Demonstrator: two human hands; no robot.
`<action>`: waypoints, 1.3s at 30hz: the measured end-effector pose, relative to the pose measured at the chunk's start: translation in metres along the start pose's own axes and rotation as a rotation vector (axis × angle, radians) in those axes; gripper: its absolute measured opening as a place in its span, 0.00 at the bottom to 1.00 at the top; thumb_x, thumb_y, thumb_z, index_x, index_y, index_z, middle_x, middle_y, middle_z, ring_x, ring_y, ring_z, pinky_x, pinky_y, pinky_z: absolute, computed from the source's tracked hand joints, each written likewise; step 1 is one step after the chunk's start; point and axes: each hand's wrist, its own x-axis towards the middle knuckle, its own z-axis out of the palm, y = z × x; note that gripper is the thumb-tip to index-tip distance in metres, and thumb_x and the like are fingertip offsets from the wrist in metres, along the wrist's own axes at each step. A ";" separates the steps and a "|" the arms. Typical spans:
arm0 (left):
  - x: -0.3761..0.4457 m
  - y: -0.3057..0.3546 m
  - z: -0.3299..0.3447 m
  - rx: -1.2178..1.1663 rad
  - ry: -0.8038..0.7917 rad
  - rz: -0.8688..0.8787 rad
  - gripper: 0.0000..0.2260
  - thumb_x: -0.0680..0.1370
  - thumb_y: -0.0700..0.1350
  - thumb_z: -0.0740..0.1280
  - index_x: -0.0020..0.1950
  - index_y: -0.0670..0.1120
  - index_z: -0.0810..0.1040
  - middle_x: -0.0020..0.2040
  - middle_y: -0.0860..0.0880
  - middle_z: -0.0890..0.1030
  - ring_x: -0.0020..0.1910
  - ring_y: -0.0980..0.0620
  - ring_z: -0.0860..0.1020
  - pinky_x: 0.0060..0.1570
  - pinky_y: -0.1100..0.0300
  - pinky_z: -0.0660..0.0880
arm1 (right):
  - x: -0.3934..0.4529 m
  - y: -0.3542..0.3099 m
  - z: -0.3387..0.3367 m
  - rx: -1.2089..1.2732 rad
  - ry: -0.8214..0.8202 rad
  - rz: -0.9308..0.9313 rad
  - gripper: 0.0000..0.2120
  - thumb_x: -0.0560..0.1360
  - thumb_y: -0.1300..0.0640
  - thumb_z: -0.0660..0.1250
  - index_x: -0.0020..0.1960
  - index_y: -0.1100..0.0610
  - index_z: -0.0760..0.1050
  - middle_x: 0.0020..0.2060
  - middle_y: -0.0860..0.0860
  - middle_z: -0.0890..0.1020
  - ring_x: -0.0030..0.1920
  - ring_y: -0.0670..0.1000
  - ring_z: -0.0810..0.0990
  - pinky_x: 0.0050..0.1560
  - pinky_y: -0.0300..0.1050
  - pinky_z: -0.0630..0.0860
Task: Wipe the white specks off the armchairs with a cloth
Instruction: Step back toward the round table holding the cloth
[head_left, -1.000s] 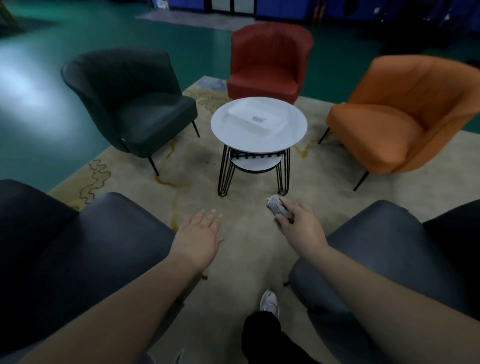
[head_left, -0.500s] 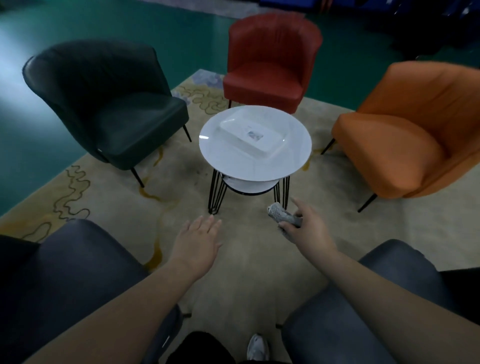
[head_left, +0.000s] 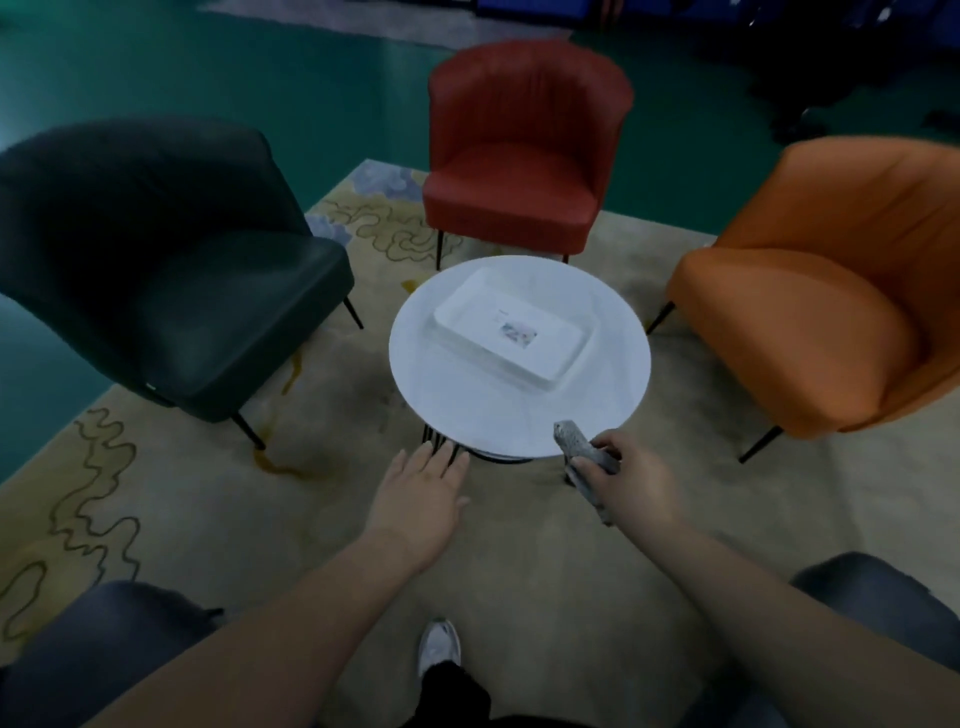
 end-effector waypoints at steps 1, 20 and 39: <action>0.011 -0.009 -0.003 0.005 -0.009 0.015 0.26 0.83 0.56 0.50 0.79 0.51 0.51 0.80 0.50 0.52 0.78 0.48 0.51 0.75 0.49 0.47 | 0.009 -0.007 0.004 0.014 0.012 0.010 0.06 0.73 0.51 0.70 0.46 0.50 0.74 0.38 0.48 0.78 0.26 0.40 0.77 0.17 0.31 0.66; 0.254 -0.099 -0.047 0.055 -0.072 0.098 0.26 0.83 0.55 0.49 0.80 0.51 0.47 0.80 0.49 0.49 0.78 0.47 0.48 0.75 0.49 0.46 | 0.225 -0.045 0.041 0.217 0.067 0.205 0.11 0.75 0.56 0.67 0.50 0.54 0.65 0.31 0.49 0.80 0.23 0.42 0.77 0.18 0.32 0.67; 0.428 -0.118 -0.030 0.025 -0.298 0.171 0.26 0.83 0.56 0.49 0.79 0.52 0.47 0.80 0.49 0.48 0.78 0.47 0.48 0.75 0.49 0.47 | 0.357 -0.029 0.063 0.087 -0.012 0.406 0.12 0.75 0.56 0.67 0.38 0.55 0.64 0.27 0.49 0.75 0.24 0.45 0.75 0.23 0.33 0.67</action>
